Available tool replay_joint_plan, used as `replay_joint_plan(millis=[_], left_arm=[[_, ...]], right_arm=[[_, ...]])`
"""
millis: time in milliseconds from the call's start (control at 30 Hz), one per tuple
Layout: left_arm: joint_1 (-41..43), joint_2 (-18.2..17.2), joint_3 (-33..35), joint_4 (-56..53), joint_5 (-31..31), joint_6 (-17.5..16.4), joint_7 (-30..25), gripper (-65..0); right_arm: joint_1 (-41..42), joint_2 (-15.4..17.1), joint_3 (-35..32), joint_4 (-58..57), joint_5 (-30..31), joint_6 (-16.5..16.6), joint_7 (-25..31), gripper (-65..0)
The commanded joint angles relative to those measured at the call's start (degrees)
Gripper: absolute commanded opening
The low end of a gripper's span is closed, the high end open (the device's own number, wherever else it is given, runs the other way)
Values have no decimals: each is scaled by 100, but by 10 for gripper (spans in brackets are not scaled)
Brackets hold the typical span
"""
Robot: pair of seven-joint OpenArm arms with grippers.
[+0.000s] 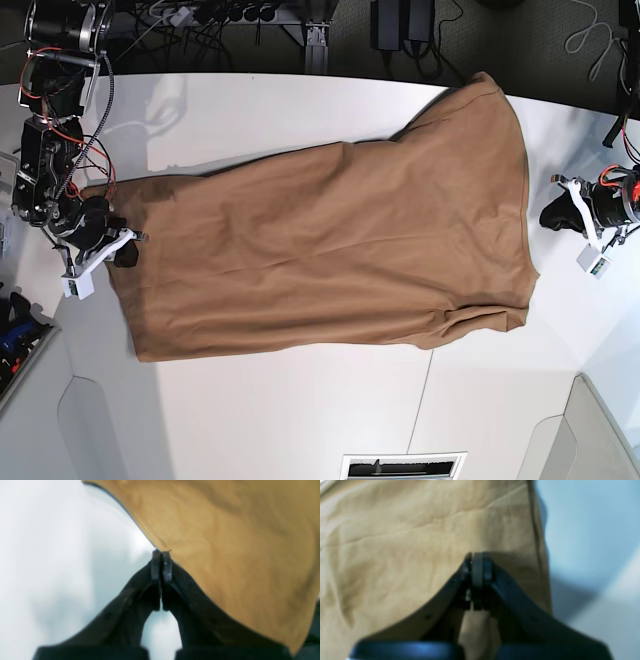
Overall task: Layout the t-shirt on the table in an organized manner, then fold the t-shirt properly
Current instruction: 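Move the left gripper to the shirt shoulder and lift it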
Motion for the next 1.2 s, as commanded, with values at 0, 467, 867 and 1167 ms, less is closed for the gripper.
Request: replay_joint_plan(millis=[0,467,867,1167], left_arm=[[4,-125,-61,195,-153,-117,-26,-650],[1152,608,-59,964,841,-117,-256,-650],[1928,632,-59,1305,560,-117,-245,-650],[2710,763,-59,2098,568,-117,-256,-650]], right_arm=[[160,79,79,155,219,24,39,-650],[-1770,59,476,2330,1082,22,-789,-650],[-1781,-37,503,1856,977,-20,-446,-650],[-442,-37,479,389,721,-20,-116,-650]])
